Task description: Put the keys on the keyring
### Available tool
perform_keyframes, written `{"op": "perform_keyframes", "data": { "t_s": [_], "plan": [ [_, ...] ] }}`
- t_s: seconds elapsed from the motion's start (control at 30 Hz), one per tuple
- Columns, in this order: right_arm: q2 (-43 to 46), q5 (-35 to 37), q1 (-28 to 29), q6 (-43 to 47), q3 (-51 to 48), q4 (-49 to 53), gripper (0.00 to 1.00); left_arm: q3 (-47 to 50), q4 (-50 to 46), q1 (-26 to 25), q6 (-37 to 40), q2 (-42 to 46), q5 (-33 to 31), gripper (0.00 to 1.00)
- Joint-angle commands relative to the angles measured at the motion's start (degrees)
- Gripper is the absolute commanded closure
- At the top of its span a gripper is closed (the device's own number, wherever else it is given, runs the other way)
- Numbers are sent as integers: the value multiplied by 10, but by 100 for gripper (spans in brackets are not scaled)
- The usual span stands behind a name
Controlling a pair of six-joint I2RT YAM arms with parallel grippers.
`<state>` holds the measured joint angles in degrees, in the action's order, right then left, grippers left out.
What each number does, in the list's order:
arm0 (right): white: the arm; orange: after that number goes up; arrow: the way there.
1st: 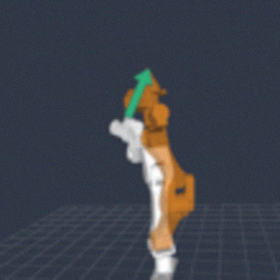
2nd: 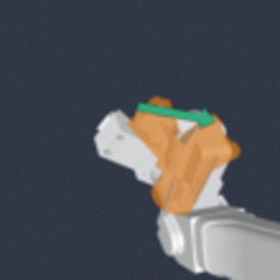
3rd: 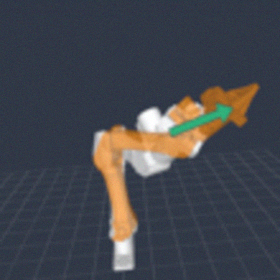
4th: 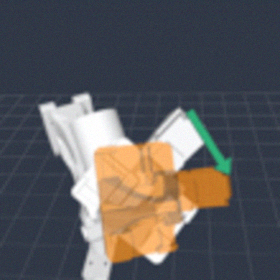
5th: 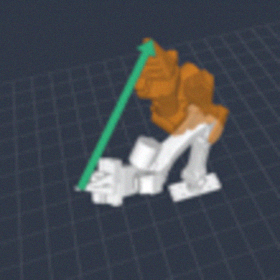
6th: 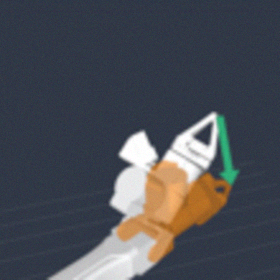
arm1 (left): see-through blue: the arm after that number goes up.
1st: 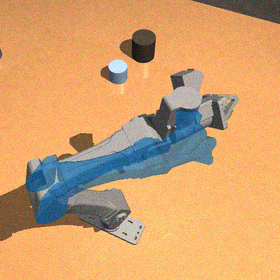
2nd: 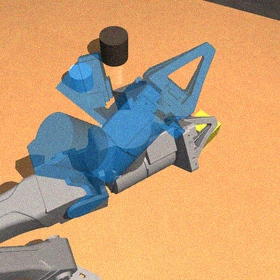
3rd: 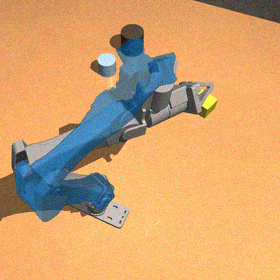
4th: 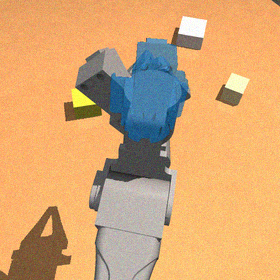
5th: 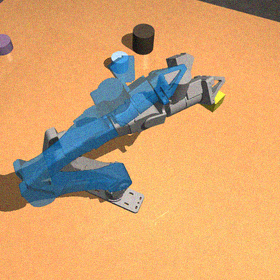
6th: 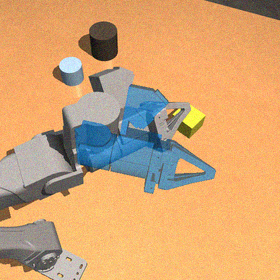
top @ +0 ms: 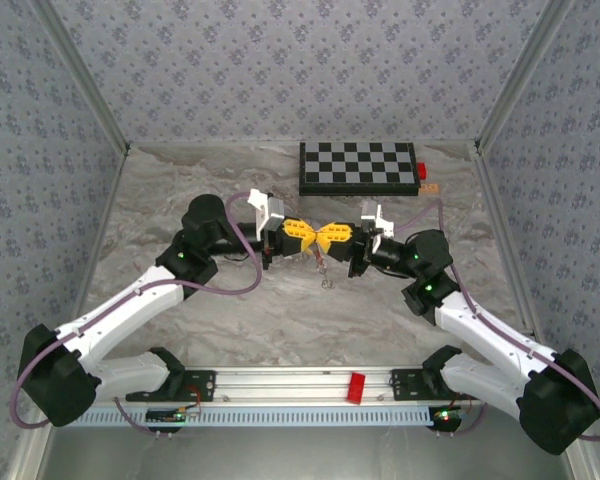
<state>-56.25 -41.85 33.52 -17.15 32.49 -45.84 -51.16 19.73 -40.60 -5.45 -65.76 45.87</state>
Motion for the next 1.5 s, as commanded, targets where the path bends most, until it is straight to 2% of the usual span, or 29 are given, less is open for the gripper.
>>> {"op": "perform_keyframes", "data": {
  "t_s": [0.0, 0.03, 0.1, 0.17, 0.43, 0.7, 1.1, 1.27, 1.47],
  "plan": [
    [7, -4, 5, 6, 6, 5, 100, -16, -6, -5, 20, 1, 22, 100],
    [11, -1, 4, 9, 5, 14, 100, -18, -18, -5, 28, 2, 21, 100],
    [22, 6, -1, 21, 7, 48, 88, -28, -50, -5, 50, 3, 17, 100],
    [39, 13, -7, 40, 14, 102, 83, -38, -87, -3, 72, 2, 13, 100],
    [83, 53, -15, 179, 111, 455, 76, -79, -232, 1, 168, -16, -4, 100],
    [27, 85, 2, 249, 207, 633, 73, -114, -328, 2, 234, -45, -26, 100],
    [-41, 112, 28, 306, 284, 743, 70, -110, -352, 2, 256, -48, -9, 100],
    [-56, 115, 38, 313, 290, 746, 69, -110, -353, 2, 256, -49, 0, 100],
    [-63, 113, 45, 317, 292, 738, 72, -113, -354, 1, 254, -53, 8, 100]
  ]
}}
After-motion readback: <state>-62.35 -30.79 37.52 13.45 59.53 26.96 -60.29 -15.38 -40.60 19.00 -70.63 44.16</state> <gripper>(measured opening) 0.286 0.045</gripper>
